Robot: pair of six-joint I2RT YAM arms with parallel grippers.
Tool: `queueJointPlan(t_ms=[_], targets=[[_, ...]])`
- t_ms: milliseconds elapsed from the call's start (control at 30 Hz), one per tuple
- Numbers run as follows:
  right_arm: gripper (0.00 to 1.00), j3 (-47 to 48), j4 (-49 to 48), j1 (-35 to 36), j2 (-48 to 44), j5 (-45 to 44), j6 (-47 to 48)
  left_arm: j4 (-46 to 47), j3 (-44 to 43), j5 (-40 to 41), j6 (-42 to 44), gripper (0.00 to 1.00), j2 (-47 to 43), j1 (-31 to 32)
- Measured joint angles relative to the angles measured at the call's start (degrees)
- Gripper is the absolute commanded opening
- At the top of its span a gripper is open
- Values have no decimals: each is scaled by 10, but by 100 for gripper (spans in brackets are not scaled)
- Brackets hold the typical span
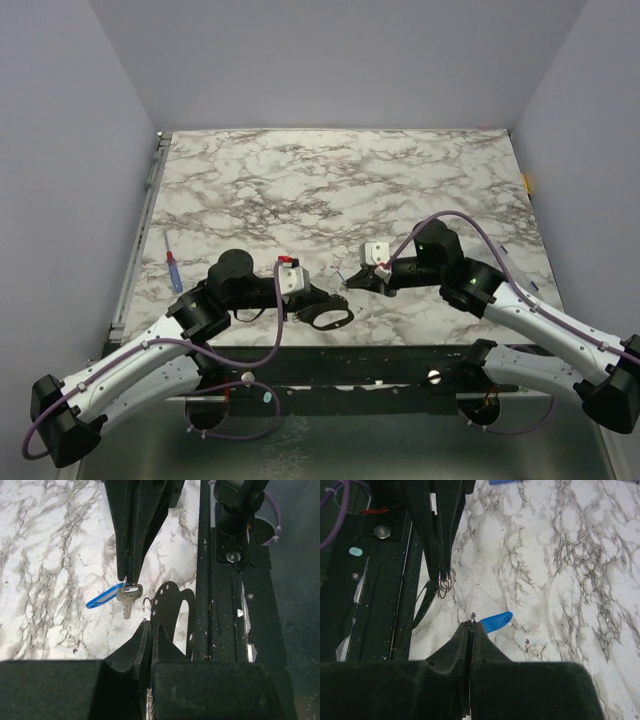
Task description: Put the keys on the keyring
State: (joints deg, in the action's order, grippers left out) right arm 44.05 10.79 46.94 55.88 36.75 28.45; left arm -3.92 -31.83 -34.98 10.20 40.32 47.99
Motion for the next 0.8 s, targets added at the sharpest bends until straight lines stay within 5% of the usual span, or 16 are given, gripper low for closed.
queueJointPlan(t_ms=[500,800], targets=[[0,37,90,0,39,5,71,-44,-2,45,209,0,67,2],[1,33,68,0,48,19,85,-52,-4,47,244,0,65,11]])
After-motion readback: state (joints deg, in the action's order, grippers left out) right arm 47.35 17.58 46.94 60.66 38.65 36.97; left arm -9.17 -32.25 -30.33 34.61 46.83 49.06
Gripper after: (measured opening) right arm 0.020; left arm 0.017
